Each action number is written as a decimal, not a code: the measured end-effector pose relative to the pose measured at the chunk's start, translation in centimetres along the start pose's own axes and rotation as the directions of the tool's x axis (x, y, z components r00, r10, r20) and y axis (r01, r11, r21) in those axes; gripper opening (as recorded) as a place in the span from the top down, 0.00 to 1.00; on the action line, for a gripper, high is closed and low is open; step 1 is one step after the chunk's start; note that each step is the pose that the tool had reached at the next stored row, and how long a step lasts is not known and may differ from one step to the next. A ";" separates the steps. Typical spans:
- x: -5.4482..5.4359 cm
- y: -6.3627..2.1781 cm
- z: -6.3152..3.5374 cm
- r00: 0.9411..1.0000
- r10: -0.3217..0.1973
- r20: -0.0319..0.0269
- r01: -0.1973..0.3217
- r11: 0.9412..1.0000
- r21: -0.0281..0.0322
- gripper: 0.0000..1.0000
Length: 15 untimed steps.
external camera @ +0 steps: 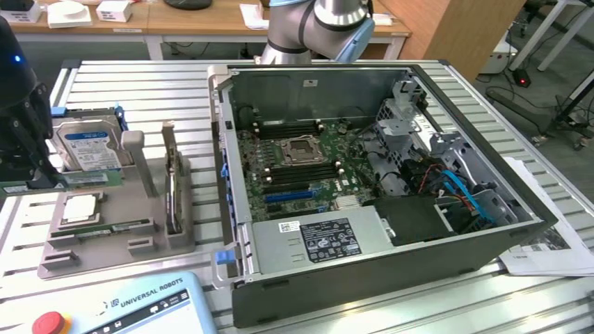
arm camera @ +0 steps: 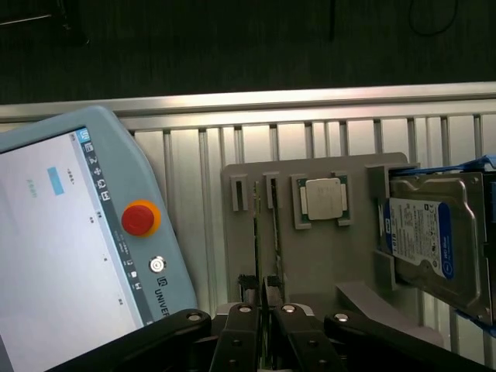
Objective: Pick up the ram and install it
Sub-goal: 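Pick up the ram and move it above insertion slot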
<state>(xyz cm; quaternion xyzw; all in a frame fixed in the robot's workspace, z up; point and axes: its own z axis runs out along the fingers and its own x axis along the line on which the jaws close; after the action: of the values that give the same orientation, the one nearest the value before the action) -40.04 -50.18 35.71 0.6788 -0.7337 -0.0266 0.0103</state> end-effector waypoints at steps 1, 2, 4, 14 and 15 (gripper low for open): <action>0.0 0.01 -0.10 1.000 0.000 0.000 0.000 1.000 0.000 0.87; 0.0 0.01 -0.19 1.000 0.000 0.001 0.000 1.000 0.000 0.87; 0.0 0.02 -0.41 1.000 0.000 0.001 0.000 1.000 0.000 0.87; -0.1 0.09 -1.61 1.000 0.000 0.001 0.000 1.000 0.000 0.87; -0.1 0.09 -1.70 1.000 0.000 0.001 0.000 1.000 0.000 0.87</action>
<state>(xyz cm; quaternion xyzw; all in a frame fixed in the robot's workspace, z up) -40.04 -50.11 37.42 0.6787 -0.7339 -0.0269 0.0099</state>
